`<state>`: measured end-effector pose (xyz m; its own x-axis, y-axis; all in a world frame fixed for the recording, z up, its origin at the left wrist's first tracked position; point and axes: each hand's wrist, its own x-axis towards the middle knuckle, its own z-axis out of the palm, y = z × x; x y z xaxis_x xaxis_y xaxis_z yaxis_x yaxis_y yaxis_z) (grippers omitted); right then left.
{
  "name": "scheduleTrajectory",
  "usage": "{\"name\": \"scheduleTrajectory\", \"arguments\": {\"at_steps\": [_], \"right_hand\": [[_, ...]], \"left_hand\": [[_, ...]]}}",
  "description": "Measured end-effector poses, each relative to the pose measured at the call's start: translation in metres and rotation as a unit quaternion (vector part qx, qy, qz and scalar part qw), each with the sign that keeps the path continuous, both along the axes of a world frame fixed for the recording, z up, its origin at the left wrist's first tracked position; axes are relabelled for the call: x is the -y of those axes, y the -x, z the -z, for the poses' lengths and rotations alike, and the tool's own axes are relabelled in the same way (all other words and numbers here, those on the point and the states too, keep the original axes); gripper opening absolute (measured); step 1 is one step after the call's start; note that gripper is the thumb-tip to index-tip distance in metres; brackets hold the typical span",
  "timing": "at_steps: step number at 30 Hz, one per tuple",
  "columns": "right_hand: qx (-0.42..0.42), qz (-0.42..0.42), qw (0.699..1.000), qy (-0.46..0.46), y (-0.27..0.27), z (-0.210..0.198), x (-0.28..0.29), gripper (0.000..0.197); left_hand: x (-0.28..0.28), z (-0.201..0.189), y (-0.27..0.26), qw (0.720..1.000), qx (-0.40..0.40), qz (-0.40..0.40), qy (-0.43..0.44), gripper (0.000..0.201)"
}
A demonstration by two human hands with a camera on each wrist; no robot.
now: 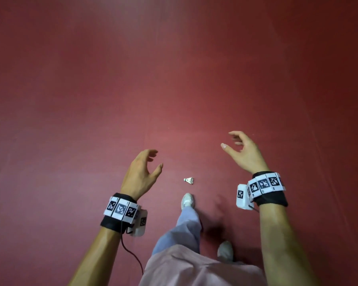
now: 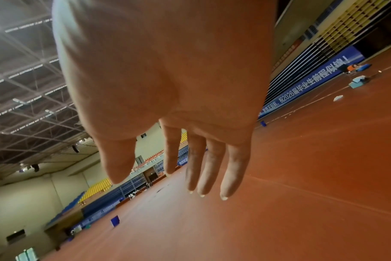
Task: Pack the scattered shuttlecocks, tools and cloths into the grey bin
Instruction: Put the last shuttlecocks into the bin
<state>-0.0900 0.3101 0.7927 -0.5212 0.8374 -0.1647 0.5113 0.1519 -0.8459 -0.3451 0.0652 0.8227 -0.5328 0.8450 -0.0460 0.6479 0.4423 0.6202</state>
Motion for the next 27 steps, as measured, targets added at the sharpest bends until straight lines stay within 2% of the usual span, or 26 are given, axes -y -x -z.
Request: {"name": "scheduleTrajectory", "arguments": {"at_steps": [4,8,11,14,17,21,24,27], "right_hand": [[0.041,0.026,0.999,0.006,0.039,0.025,-0.043,0.047],[0.119,0.036,0.992,0.022,0.064,0.067,-0.063,0.051],[0.215,0.014,0.976,0.038,0.072,0.113,-0.076,0.057],[0.272,-0.015,0.959,0.073,0.076,0.168,-0.085,0.062],[0.309,-0.065,0.941,0.118,0.077,0.236,-0.086,0.068],[0.346,-0.093,0.919,0.166,0.066,0.354,-0.074,0.05],[0.401,-0.121,0.889,0.187,0.05,0.449,-0.063,0.047],[0.441,-0.175,0.859,0.194,0.039,0.539,-0.07,0.054]], "left_hand": [[-0.07,0.036,0.059,0.999,0.025,0.033,0.015,0.042],[-0.153,0.086,0.105,0.992,0.036,0.105,0.059,0.039],[-0.202,0.141,0.119,0.975,0.043,0.165,0.141,0.031],[-0.224,0.212,0.123,0.939,0.021,0.234,0.253,0.035],[-0.225,0.291,0.126,0.888,-0.027,0.28,0.363,0.046],[-0.204,0.406,0.121,0.835,-0.065,0.301,0.456,0.051],[-0.179,0.496,0.104,0.809,-0.077,0.319,0.487,0.053],[-0.165,0.583,0.089,0.8,-0.086,0.335,0.49,0.061]]}}
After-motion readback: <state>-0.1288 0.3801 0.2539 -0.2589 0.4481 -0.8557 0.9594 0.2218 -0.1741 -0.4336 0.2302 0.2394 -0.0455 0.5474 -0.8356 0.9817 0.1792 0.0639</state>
